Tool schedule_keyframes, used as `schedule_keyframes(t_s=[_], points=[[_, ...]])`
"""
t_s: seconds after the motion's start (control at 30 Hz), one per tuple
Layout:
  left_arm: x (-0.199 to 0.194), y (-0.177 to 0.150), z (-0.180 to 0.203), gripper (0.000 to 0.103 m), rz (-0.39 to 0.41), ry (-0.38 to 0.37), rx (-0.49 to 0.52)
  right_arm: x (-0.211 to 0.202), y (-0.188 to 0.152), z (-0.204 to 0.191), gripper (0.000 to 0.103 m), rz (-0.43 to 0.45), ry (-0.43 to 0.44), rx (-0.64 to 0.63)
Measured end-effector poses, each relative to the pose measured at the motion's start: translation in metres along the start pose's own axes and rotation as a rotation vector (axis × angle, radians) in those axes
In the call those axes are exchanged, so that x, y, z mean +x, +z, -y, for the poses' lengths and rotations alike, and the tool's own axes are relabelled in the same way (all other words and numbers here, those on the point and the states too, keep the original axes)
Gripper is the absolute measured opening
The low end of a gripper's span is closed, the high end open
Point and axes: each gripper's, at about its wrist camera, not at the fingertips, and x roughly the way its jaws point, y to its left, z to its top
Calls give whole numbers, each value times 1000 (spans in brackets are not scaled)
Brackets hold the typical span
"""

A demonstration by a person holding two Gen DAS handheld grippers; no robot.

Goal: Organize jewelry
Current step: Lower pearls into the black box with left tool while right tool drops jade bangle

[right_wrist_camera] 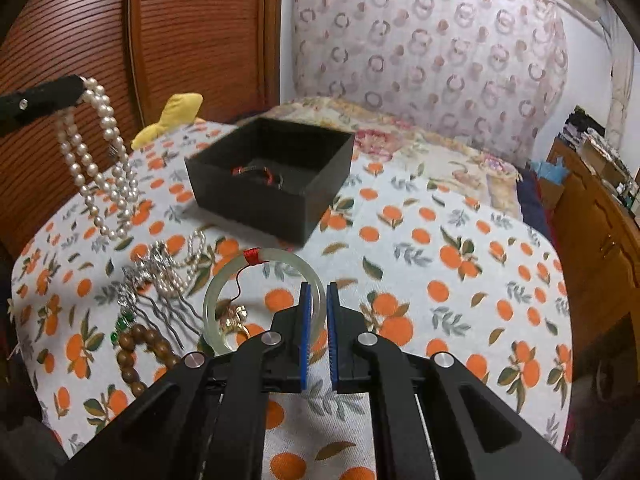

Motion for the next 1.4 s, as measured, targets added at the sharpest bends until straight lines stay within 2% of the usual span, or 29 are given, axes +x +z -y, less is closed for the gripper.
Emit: schedule_keyframes(t_s=[0.37, 0.9, 1.2, 1.4], points=[[19, 37, -5, 7, 25, 31, 18, -10, 40, 4, 8, 68, -6, -12], [73, 72, -21, 7, -6, 66, 1, 5, 89, 7, 8, 114, -28, -27], [105, 57, -27, 7, -66, 87, -10, 32, 102, 9, 8, 88, -45, -35], [110, 44, -40, 7, -85, 98, -34, 54, 108, 4, 8, 65, -48, -50]])
